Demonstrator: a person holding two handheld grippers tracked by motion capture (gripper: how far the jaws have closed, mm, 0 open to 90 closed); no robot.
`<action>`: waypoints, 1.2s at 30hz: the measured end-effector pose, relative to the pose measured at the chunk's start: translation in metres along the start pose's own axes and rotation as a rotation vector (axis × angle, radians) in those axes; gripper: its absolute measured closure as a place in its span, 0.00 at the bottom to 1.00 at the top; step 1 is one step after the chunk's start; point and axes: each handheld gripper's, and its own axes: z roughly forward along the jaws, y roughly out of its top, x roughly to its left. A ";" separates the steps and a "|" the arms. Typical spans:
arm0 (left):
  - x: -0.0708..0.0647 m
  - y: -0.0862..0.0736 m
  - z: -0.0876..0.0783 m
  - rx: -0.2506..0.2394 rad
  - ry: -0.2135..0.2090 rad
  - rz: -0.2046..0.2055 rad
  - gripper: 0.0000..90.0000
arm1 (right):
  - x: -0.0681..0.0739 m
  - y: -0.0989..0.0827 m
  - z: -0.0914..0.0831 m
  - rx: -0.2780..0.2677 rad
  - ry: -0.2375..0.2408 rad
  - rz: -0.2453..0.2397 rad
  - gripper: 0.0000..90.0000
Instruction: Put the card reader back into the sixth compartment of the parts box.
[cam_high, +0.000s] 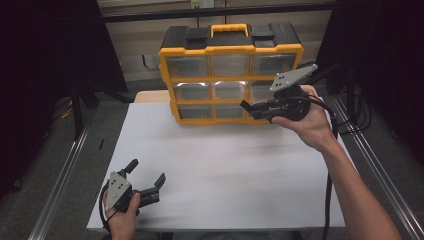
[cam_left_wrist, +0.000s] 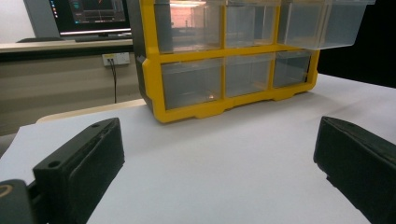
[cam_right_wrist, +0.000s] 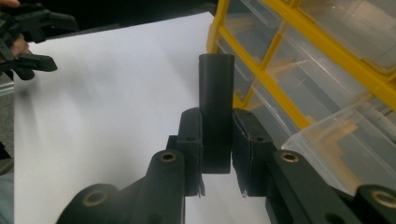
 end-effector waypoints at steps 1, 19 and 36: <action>0.000 0.000 0.000 0.002 0.001 -0.001 0.02 | -0.002 0.001 -0.001 0.006 -0.003 0.004 0.82; 0.001 0.000 0.000 -0.002 0.000 0.002 0.02 | -0.035 0.010 -0.022 0.066 -0.091 0.043 0.82; 0.002 0.000 0.001 -0.003 0.000 -0.004 0.02 | -0.063 0.021 -0.017 0.168 -0.129 0.079 0.82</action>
